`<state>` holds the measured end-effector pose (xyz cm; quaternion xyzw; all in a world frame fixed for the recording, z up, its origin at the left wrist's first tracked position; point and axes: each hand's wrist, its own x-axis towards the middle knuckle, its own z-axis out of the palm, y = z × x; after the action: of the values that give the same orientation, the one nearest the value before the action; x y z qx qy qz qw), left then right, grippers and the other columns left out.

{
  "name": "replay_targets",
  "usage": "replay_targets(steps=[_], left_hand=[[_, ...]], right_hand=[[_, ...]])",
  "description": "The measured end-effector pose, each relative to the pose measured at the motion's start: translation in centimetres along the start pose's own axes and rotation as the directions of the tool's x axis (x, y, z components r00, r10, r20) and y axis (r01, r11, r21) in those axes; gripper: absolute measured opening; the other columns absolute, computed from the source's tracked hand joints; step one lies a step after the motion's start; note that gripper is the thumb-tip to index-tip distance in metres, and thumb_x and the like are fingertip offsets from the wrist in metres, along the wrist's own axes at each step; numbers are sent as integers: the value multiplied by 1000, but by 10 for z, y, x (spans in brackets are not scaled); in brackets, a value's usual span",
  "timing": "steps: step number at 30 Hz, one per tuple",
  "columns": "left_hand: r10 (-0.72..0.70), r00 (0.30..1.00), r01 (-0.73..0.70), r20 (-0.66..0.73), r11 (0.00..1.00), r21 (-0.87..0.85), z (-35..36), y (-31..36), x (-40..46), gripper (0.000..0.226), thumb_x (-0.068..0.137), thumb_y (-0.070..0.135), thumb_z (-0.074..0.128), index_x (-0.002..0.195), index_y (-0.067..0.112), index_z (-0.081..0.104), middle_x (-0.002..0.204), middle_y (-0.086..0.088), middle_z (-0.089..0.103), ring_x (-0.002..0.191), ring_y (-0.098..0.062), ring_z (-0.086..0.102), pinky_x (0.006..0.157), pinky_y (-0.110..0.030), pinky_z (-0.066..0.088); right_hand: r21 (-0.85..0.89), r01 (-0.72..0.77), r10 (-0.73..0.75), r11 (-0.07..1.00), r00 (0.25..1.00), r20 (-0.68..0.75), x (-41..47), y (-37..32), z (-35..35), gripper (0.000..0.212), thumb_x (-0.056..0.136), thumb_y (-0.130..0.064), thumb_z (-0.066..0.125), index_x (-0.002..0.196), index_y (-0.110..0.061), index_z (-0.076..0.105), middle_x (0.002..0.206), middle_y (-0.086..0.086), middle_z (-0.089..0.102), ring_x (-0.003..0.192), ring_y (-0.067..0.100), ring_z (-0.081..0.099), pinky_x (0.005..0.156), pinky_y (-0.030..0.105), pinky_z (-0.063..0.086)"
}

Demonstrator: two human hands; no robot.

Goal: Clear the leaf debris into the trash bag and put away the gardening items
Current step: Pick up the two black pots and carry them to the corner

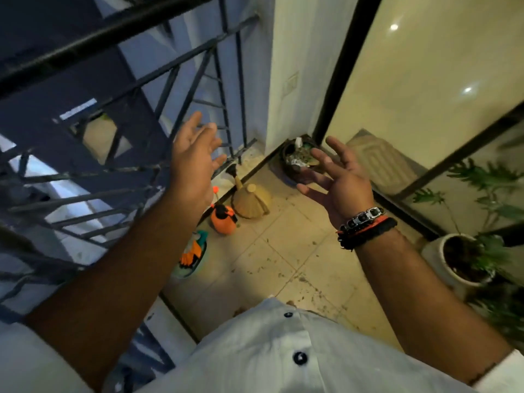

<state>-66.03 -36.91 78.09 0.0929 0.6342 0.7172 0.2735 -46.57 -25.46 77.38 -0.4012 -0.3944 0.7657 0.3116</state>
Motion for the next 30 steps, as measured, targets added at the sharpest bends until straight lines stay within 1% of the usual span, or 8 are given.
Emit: replay_targets(steps=[3, 6, 10, 16, 18, 20, 25, 30], left_hand=[[-29, 996, 29, 81, 1000, -1, 49, -3, -9, 46, 102, 21, 53, 147, 23, 44, 134, 1, 56, 119, -20, 60, 88, -34, 55], [-45, 987, 46, 155, 999, -3, 92, -8, -18, 44, 101, 20, 54, 144, 23, 47, 117, 7, 62, 114, -18, 61, 91, -37, 54], [-63, 966, 59, 251, 998, 22, 139, -18, -25, 40, 100, 22, 56, 139, 26, 52, 131, -2, 61, 115, -19, 62, 85, -33, 55], [-137, 891, 107, 433, 990, 93, 195, -28, -45, 39, 99, 19, 57, 138, 24, 54, 125, 0, 64, 112, -16, 63, 89, -33, 56], [-156, 857, 109, 491, 986, 123, 216, -29, -48, 38, 99, 19, 57, 137, 24, 55, 122, 1, 64, 111, -15, 63, 86, -31, 56], [-170, 817, 105, 551, 984, 147, 233, -32, -50, 37, 99, 20, 57, 136, 24, 56, 122, 1, 66, 111, -15, 64, 88, -33, 56], [-212, 657, 59, 723, 971, 231, 271, -40, -58, 33, 98, 22, 59, 130, 27, 60, 127, 2, 64, 113, -15, 64, 90, -34, 56], [-242, 511, 35, 825, 964, 262, 299, -41, -68, 27, 97, 22, 60, 123, 29, 65, 125, 3, 66, 111, -14, 66, 83, -31, 56]], right_hand=[[2, 51, -51, 999, 997, -56, -8, -21, -31, 39, 100, -9, 44, 132, -30, 52, 130, 0, 62, 99, 25, 66, 79, 46, 58], [16, 101, -99, 995, 988, -116, -14, -39, -63, 37, 101, -10, 45, 131, -30, 54, 129, 0, 62, 105, 29, 65, 81, 48, 58], [31, 157, -147, 987, 966, -213, -23, -60, -100, 37, 102, -11, 43, 131, -31, 54, 129, 0, 62, 112, 31, 64, 86, 52, 56], [57, 233, -194, 971, 903, -384, -43, -70, -140, 38, 102, -13, 44, 133, -32, 52, 129, -1, 62, 109, 27, 66, 83, 50, 57], [73, 267, -208, 961, 869, -448, -51, -73, -150, 37, 101, -13, 44, 132, -32, 53, 127, -2, 63, 109, 27, 66, 82, 50, 58], [78, 305, -226, 949, 832, -506, -59, -75, -157, 37, 102, -13, 44, 132, -32, 53, 127, -2, 63, 109, 26, 66, 82, 50, 58], [103, 421, -243, 901, 688, -684, -81, -70, -169, 35, 103, -14, 41, 129, -33, 54, 128, -1, 62, 108, 25, 67, 82, 49, 58], [111, 503, -218, 857, 550, -806, -100, -56, -171, 35, 103, -15, 40, 130, -34, 53, 130, -1, 62, 109, 26, 67, 82, 48, 58]])
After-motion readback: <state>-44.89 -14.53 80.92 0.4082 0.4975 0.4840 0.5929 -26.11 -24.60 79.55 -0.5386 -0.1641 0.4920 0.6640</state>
